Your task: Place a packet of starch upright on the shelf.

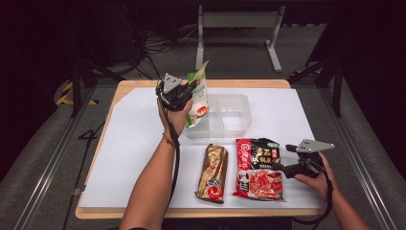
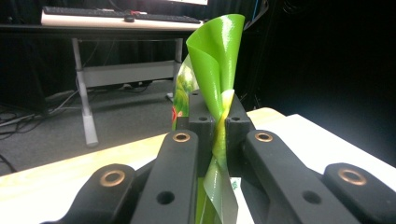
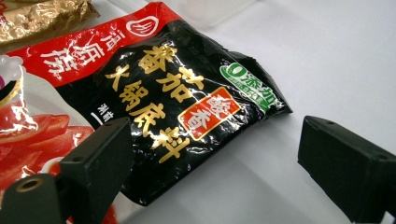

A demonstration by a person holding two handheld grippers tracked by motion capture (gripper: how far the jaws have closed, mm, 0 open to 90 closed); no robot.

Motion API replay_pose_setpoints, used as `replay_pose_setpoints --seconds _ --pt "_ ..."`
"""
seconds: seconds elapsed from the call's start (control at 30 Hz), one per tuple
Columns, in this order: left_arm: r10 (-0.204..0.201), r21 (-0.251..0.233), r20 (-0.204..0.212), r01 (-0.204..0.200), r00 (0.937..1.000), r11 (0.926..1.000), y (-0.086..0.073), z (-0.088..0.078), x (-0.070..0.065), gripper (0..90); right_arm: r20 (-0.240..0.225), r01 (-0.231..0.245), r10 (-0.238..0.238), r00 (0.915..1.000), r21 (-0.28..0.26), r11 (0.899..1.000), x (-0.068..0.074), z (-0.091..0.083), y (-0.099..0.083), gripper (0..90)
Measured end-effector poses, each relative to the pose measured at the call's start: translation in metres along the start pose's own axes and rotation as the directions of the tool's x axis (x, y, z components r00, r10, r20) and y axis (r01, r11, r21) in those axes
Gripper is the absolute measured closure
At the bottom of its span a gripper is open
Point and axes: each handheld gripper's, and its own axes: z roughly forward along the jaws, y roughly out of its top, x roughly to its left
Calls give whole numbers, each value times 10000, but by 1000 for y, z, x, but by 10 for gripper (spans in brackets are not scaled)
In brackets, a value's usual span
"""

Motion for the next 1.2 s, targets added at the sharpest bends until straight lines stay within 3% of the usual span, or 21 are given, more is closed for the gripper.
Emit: replay_pose_setpoints --seconds 0.27,0.37,0.47,0.63,0.73,0.77,0.8,0.83,1.2 --pt "-323 -280 423 336 9986 9990 -16 -4 10 852 -34 34 -34 10000 72 10000 0 1 -1 113" --pt "-150 -239 570 163 9983 9996 -22 -8 14 848 -68 70 -70 10000 85 9999 1 2 0 113" --pt "262 -74 559 -258 9981 9996 -26 -14 14 844 -66 116 -115 9999 105 9999 2 3 1 113" --pt "395 -24 594 -394 9975 9992 -33 -21 14 840 -97 116 -115 9999 138 9998 2 4 1 112" --pt "1200 478 471 -1222 9917 9914 -40 -22 8 838 -121 122 -121 9999 146 9998 3 5 2 113" --pt "1212 395 551 -1235 9911 9916 -42 -23 8 836 -129 157 -155 9998 149 9998 3 5 2 113" --pt "855 328 690 -879 9939 9956 -42 -24 8 831 -117 185 -183 9998 157 9997 3 5 2 113" --pt "767 315 775 -793 9940 9964 -42 -24 9 824 -130 167 -165 9998 158 9997 3 5 1 113" --pt "728 438 913 -770 9932 9961 -44 -26 9 812 -93 178 -176 9998 173 9997 4 5 1 116"
